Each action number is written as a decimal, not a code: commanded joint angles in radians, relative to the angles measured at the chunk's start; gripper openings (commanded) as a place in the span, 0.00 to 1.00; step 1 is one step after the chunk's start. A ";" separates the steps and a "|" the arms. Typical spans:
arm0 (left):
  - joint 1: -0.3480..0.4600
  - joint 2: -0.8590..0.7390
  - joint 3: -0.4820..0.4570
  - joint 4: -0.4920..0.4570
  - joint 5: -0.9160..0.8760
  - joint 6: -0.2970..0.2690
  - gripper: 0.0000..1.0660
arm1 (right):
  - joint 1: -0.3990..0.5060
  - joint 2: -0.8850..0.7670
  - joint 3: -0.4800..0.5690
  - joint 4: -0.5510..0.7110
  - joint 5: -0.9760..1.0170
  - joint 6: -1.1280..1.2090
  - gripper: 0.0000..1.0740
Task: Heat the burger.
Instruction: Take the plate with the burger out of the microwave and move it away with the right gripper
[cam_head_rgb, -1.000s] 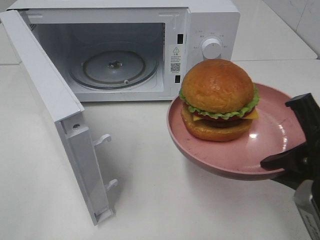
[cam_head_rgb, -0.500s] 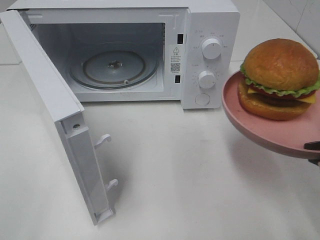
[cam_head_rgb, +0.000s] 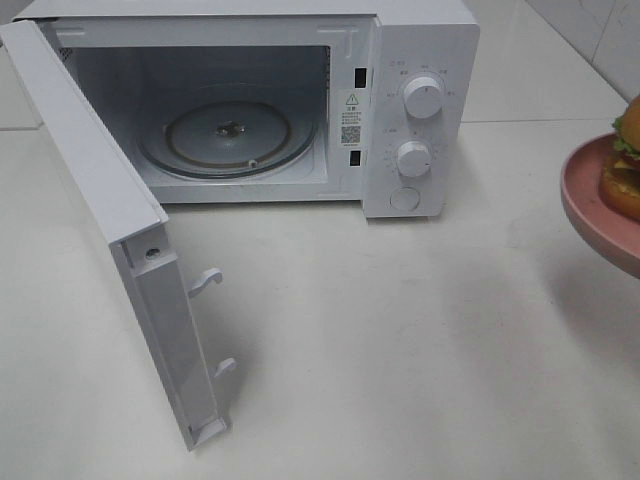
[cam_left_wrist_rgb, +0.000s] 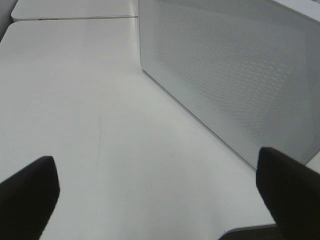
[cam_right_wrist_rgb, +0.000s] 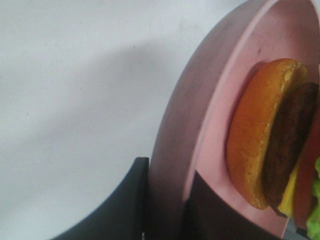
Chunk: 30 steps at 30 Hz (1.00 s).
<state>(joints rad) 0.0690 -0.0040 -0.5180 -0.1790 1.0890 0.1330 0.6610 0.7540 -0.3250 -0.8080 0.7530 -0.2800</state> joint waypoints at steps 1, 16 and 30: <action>0.005 -0.008 0.000 -0.006 -0.014 -0.006 0.95 | -0.006 0.023 -0.012 -0.114 0.023 0.094 0.00; 0.005 -0.008 0.000 -0.006 -0.014 -0.006 0.95 | -0.006 0.308 -0.106 -0.176 0.176 0.718 0.00; 0.005 -0.008 0.000 -0.006 -0.014 -0.006 0.95 | -0.006 0.652 -0.251 -0.176 0.291 1.124 0.00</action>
<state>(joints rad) 0.0690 -0.0040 -0.5180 -0.1790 1.0890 0.1330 0.6610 1.4000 -0.5660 -0.9180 0.9920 0.8180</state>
